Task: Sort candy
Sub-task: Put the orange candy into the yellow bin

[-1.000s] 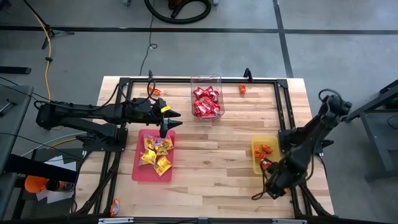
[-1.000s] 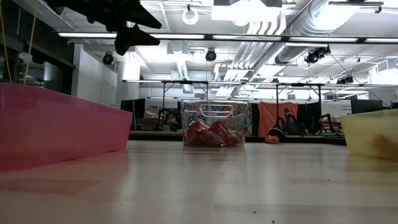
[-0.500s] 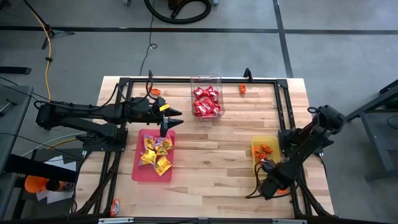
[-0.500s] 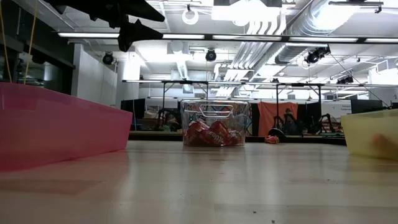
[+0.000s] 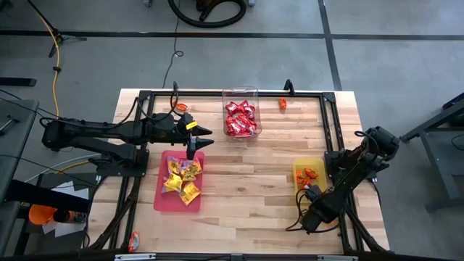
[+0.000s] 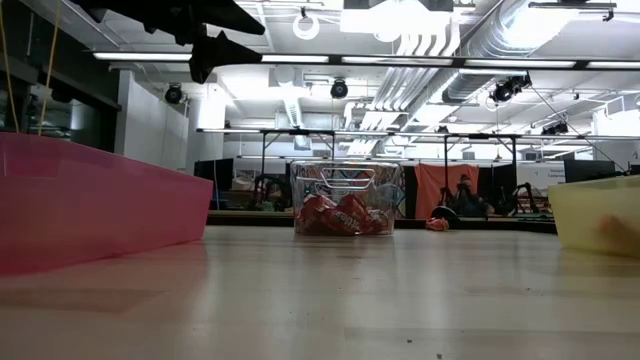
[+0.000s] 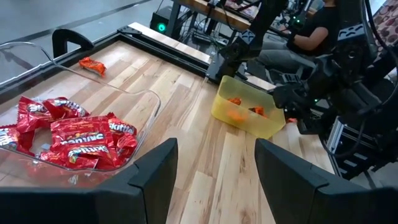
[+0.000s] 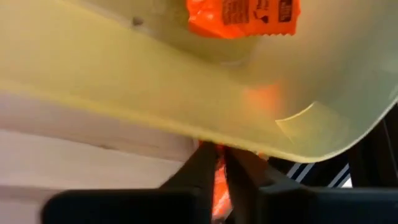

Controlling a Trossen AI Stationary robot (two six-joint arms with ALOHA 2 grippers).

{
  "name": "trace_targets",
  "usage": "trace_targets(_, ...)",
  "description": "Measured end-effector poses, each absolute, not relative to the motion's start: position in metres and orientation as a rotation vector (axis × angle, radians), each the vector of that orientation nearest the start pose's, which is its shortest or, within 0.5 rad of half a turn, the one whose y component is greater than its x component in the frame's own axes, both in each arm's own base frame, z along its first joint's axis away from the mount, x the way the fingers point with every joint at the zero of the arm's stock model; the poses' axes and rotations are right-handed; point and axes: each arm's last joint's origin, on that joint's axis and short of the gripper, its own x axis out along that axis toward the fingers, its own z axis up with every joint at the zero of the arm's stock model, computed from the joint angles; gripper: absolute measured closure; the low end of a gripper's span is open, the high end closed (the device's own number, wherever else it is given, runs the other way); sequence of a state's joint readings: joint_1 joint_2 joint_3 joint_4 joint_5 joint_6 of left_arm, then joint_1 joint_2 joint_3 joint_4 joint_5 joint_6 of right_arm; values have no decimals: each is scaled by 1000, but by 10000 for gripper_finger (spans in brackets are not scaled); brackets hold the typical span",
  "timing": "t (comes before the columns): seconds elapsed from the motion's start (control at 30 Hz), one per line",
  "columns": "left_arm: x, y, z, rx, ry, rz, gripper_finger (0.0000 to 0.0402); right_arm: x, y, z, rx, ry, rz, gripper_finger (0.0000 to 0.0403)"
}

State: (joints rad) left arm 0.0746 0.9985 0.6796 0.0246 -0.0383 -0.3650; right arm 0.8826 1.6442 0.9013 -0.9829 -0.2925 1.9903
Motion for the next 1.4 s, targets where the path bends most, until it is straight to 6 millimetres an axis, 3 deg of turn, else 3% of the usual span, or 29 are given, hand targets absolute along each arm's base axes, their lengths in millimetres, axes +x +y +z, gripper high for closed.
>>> trace_targets(0.07,220,18,278,-367,271,165,199,149,197,153,796,1714,-975,393)
trace_targets(0.17,220,18,278,-367,271,165,199,148,204,159,772,1753,-916,387)
trace_targets(0.27,220,18,277,-367,273,165,199,147,214,174,718,1799,-743,399)
trace_targets(0.43,220,19,277,-360,274,169,199,150,232,218,594,1713,-272,401)
trace_targets(0.6,220,22,277,-361,270,185,199,156,231,267,543,1426,28,402)
trace_targets(0.77,220,26,278,-364,254,201,199,162,196,306,479,1094,39,402)
trace_targets(0.97,221,27,286,-362,176,186,199,177,142,341,274,731,-52,402)
trace_targets(1.2,224,24,299,-376,55,82,199,219,91,365,19,509,-19,403)
trace_targets(1.4,225,12,309,-369,-26,-35,199,256,48,370,-35,394,104,403)
